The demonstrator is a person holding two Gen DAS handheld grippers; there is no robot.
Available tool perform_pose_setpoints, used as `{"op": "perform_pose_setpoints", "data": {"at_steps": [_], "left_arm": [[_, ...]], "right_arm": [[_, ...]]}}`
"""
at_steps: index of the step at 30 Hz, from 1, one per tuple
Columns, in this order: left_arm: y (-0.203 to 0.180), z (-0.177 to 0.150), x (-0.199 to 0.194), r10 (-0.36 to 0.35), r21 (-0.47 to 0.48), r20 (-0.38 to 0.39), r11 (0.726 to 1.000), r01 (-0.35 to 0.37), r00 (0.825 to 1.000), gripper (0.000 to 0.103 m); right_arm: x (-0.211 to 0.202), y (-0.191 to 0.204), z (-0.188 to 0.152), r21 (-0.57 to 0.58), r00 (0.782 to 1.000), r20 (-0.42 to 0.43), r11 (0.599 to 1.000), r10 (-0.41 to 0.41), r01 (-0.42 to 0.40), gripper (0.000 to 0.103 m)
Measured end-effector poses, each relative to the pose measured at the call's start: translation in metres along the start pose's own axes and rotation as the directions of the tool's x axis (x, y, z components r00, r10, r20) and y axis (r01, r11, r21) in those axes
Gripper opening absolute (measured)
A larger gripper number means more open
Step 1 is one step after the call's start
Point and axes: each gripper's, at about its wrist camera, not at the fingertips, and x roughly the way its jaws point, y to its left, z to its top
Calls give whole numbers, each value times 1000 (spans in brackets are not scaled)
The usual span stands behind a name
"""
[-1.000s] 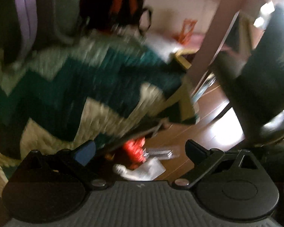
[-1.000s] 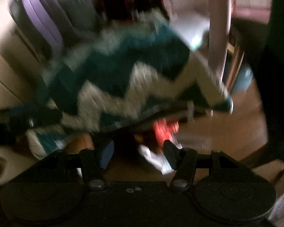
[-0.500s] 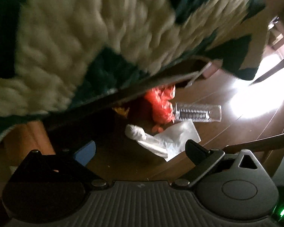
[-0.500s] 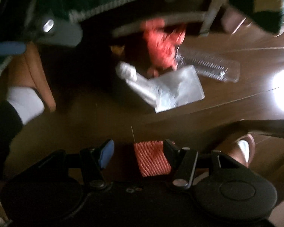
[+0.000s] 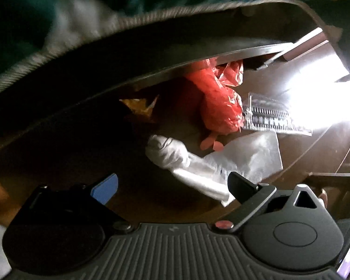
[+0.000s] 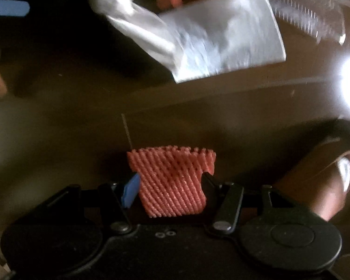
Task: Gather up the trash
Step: 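Grasp the red mesh fruit net with the right tool while the left tool grasps a white tissue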
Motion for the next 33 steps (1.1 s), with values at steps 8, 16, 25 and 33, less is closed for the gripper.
{"op": "perform_pose_setpoints", "data": {"at_steps": [8, 16, 25, 33], "left_arm": [[11, 12, 52, -15, -102, -52, 995, 10, 999, 98], [17, 12, 74, -13, -167, -103, 986, -5, 995, 56], [21, 12, 72, 2, -165, -109, 986, -21, 994, 14], [20, 0, 52, -7, -187, -107, 982, -13, 994, 10]], "right_arm": [[31, -3, -4, 1, 999, -20, 999, 38, -38, 60], [36, 30, -21, -62, 996, 29, 995, -80, 82, 60], [42, 57, -32, -95, 990, 49, 986, -136, 140, 49], [21, 58, -23, -124, 996, 32, 989, -78, 81, 6]]}}
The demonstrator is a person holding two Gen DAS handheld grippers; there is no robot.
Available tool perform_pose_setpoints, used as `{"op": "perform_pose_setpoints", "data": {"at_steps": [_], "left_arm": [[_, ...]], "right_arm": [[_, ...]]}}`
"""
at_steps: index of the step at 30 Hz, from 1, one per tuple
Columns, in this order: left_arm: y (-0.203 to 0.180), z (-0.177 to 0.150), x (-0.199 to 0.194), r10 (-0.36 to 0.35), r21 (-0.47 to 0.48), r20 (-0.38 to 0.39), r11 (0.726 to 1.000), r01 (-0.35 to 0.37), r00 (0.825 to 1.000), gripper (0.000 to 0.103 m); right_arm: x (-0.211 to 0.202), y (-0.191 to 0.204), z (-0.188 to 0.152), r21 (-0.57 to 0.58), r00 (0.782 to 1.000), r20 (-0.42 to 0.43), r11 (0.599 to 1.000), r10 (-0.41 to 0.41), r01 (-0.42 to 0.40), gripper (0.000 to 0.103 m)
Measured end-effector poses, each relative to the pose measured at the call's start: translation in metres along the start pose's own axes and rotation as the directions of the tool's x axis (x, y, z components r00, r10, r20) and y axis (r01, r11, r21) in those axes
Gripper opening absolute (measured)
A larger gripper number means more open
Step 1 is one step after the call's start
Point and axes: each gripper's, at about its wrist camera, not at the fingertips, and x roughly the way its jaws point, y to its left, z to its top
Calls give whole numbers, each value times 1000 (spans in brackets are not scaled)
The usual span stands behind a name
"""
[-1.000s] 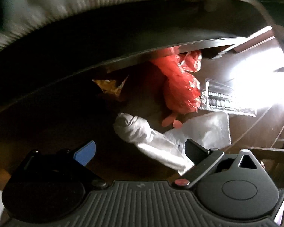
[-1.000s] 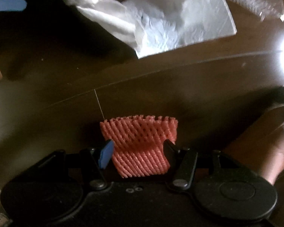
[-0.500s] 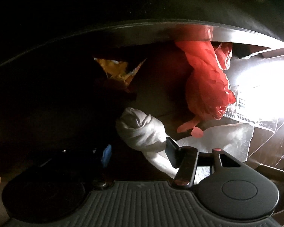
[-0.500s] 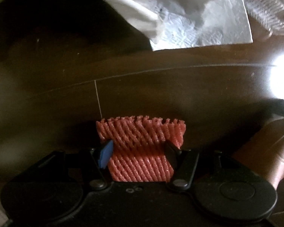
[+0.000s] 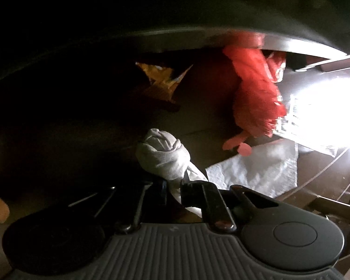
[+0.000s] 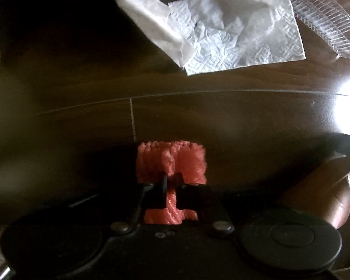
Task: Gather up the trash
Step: 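Grasp the red mesh fruit net with the right tool while the left tool grasps a white tissue, then carry the red mesh net and white tissue up over the green wastebasket with both tools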
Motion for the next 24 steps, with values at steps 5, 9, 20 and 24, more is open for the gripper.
{"op": "perform_pose_setpoints", "data": {"at_steps": [5, 9, 20, 24], "left_arm": [[-9, -9, -42, -5, 28, 38, 1000, 4, 999, 10], [-19, -24, -85, -7, 74, 78, 997, 1, 997, 10], [-16, -85, -208, -75, 109, 194, 993, 54, 978, 10], [-15, -114, -254, -77, 133, 250, 990, 45, 965, 10]], "right_arm": [[-51, -8, 6, 49, 997, 74, 999, -12, 8, 5], [-98, -17, 0, 86, 989, 139, 995, -53, 42, 5], [-223, -31, -53, 172, 929, 365, 985, -63, -1, 5], [-264, -29, -82, 172, 886, 461, 984, -47, -37, 5]]}}
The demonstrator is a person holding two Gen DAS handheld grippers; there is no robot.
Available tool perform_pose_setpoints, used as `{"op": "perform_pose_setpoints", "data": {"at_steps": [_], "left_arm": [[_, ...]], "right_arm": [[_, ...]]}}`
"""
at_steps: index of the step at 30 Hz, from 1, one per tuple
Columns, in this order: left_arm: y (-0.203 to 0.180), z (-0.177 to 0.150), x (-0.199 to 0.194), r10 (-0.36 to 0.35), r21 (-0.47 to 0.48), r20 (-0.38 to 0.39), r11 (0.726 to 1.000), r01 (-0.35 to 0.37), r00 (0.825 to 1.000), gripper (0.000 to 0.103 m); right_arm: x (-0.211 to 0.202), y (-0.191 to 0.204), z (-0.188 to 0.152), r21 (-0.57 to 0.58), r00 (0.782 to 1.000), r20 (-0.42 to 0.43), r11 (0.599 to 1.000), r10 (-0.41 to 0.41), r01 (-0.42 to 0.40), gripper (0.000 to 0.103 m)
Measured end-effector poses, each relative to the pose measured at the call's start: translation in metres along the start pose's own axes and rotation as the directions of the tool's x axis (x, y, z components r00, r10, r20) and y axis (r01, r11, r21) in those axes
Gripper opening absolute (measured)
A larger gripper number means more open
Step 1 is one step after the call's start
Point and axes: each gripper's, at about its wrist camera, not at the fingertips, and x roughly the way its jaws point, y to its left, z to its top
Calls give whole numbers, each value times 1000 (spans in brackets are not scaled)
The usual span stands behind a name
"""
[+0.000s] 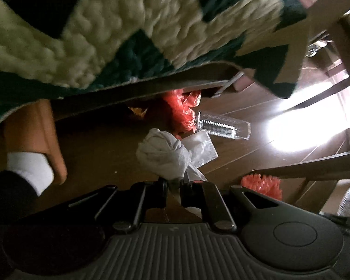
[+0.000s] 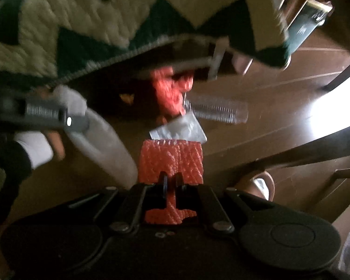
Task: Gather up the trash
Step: 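Carry the red mesh net and white tissue up over the green wastebasket with both tools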
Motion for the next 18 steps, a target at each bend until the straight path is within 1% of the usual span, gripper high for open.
{"op": "perform_pose_setpoints", "data": {"at_steps": [4, 6, 10, 14, 18], "left_arm": [[-9, -17, -48, 8, 33, 66, 999, -11, 998, 10], [-14, -24, -70, 11, 46, 99, 999, -16, 995, 10], [-26, -37, -116, 5, 66, 170, 998, -17, 985, 10], [-47, -48, -162, -17, 104, 259, 995, -10, 966, 10], [-71, -56, -206, -50, 158, 337, 987, -4, 940, 10]], "right_arm": [[-46, -4, -8, 9, 994, 100, 999, 37, -38, 5], [-72, -3, -12, 4, 987, 151, 998, 55, -56, 5], [-111, -2, -21, -22, 967, 244, 997, 78, -75, 5], [-151, -10, -31, -28, 938, 330, 994, 109, -105, 5], [-199, -21, -40, -49, 888, 445, 993, 116, -106, 5]]}}
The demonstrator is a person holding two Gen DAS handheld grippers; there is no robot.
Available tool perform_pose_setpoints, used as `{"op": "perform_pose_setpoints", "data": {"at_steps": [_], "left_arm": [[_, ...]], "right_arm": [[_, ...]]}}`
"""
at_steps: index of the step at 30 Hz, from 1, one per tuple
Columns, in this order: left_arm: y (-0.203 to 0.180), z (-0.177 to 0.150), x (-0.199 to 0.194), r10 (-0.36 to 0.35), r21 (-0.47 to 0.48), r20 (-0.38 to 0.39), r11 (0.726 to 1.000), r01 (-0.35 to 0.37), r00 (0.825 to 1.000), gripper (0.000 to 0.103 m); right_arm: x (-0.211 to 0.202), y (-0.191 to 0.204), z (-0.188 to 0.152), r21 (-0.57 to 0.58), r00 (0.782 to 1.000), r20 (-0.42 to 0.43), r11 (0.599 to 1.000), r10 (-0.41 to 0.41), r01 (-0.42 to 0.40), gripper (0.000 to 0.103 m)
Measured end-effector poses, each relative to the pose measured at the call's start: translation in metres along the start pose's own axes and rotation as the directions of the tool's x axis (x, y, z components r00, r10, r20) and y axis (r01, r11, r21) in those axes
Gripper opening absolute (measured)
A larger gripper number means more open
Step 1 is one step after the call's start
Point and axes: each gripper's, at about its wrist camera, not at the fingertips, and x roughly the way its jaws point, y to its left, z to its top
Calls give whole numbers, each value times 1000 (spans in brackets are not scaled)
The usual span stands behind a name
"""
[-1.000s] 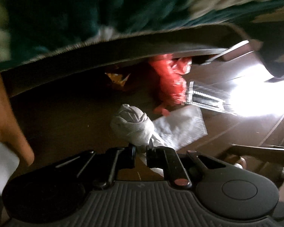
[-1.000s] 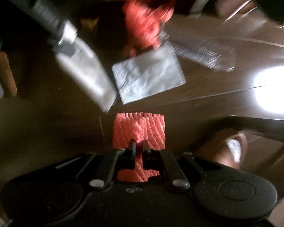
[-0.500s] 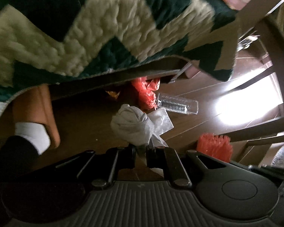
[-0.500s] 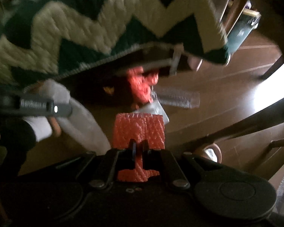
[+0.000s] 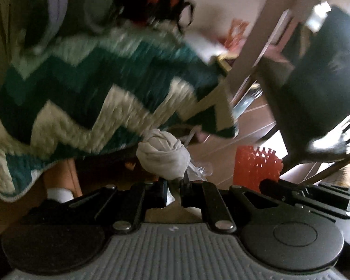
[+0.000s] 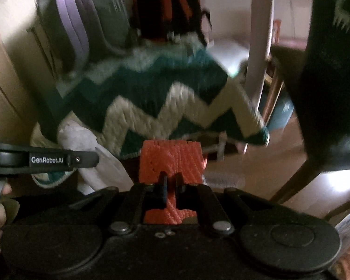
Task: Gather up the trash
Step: 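Carry the red mesh net and white tissue up over the green wastebasket with both tools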
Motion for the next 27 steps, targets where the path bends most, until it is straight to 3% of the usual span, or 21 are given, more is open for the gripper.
{"op": "perform_pose_setpoints", "data": {"at_steps": [7, 12, 18, 21, 27], "left_arm": [[-51, 22, -58, -52, 94, 133, 995, 40, 990, 10], [-89, 39, -89, -93, 176, 213, 983, 55, 973, 10], [-141, 72, -118, -146, 272, 297, 960, 63, 944, 10], [-167, 91, -125, -169, 306, 331, 950, 64, 928, 10], [-224, 132, -132, -220, 379, 380, 923, 66, 898, 10]], "right_arm": [[-67, -19, 22, -16, 987, 157, 1000, 17, -15, 5], [-112, -37, 42, -31, 965, 263, 1000, 8, 1, 5], [-156, -66, 71, -36, 924, 383, 999, -14, 30, 6], [-174, -82, 86, -51, 896, 440, 995, -57, 89, 6], [-203, -126, 115, -7, 853, 510, 991, -113, 135, 5]]}}
